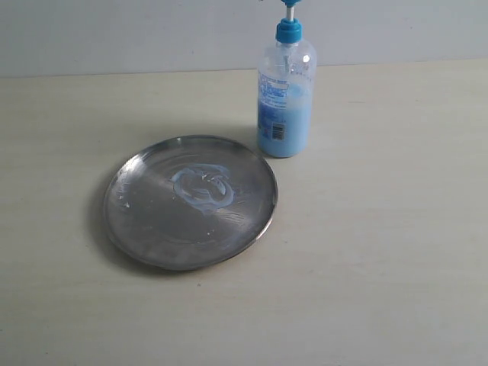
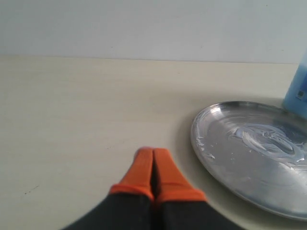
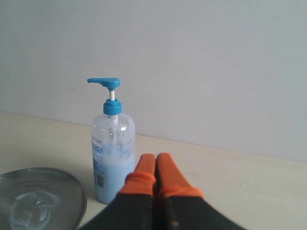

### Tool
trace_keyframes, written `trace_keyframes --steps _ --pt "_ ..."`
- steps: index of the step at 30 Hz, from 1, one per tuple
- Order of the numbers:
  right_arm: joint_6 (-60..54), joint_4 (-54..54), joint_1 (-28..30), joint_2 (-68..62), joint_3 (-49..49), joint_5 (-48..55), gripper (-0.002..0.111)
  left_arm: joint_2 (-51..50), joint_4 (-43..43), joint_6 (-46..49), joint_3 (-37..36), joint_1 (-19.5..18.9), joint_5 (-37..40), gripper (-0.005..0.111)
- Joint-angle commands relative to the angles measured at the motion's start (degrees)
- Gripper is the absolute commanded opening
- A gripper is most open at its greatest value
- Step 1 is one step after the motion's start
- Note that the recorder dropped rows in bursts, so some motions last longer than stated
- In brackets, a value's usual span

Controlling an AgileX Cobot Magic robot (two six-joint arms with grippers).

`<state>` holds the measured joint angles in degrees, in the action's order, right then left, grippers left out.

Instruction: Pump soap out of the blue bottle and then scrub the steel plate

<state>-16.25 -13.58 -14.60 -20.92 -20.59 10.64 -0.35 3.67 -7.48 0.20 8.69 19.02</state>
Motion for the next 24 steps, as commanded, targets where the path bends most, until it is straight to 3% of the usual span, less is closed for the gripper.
trace_keyframes --steps 1,16,24 --pt "-0.1 0.1 -0.1 0.2 0.2 -0.1 0.0 0.3 0.2 -0.2 -0.2 -0.1 -0.3 0.001" --pt "0.4 0.5 -0.1 1.9 1.2 3.3 0.0 0.3 0.2 -0.2 -0.2 -0.1 -0.3 0.001" --pt "0.4 2.2 0.0 10.4 8.9 4.3 0.0 0.3 0.2 -0.2 -0.2 -0.1 -0.3 0.001"
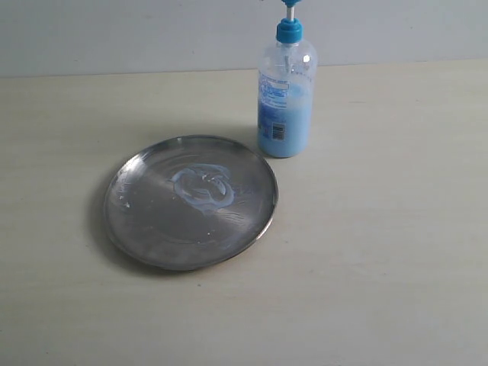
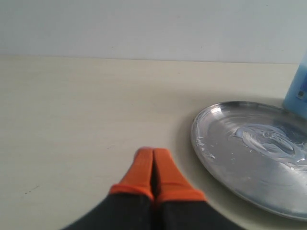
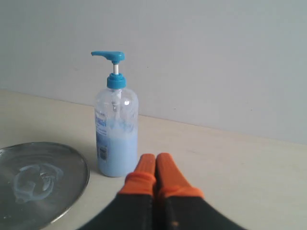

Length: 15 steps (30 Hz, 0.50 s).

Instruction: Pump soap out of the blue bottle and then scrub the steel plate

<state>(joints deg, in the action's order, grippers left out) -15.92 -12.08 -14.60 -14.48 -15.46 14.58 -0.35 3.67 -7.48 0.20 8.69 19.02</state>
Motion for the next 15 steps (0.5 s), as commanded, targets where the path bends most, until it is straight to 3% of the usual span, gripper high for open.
trace_keyframes --steps 1,15 --pt "0.2 0.7 0.2 5.0 4.6 0.4 0.0 0.3 0.2 -0.2 -0.2 -0.1 -0.3 0.001" --pt "17.3 14.2 7.9 14.5 14.0 0.4 0.0 0.3 0.2 -0.2 -0.2 -0.1 -0.3 0.001"
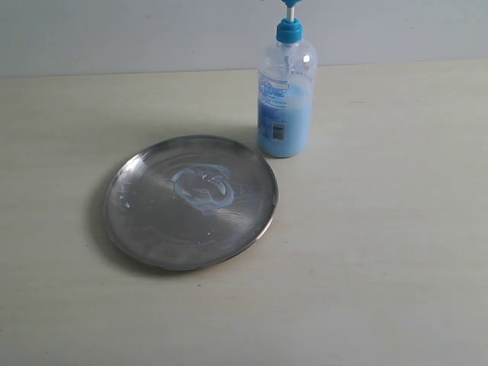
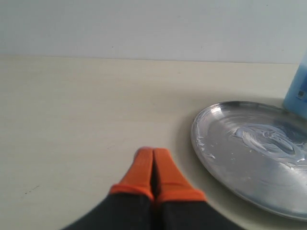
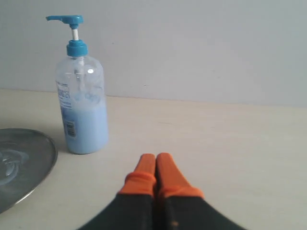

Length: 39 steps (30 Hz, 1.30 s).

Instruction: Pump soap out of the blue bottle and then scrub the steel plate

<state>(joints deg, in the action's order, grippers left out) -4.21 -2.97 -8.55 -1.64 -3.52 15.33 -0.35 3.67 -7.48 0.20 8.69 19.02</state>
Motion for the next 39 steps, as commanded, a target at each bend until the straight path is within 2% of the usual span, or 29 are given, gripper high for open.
trace_keyframes --steps 1,39 --pt "5.8 5.1 2.3 1.6 2.7 -0.4 0.0 0.3 0.2 -0.2 -0.2 -0.1 -0.3 0.001" --pt "7.2 6.3 3.3 1.6 3.5 0.0 0.0 0.3 0.2 -0.2 -0.2 -0.1 -0.3 0.001"
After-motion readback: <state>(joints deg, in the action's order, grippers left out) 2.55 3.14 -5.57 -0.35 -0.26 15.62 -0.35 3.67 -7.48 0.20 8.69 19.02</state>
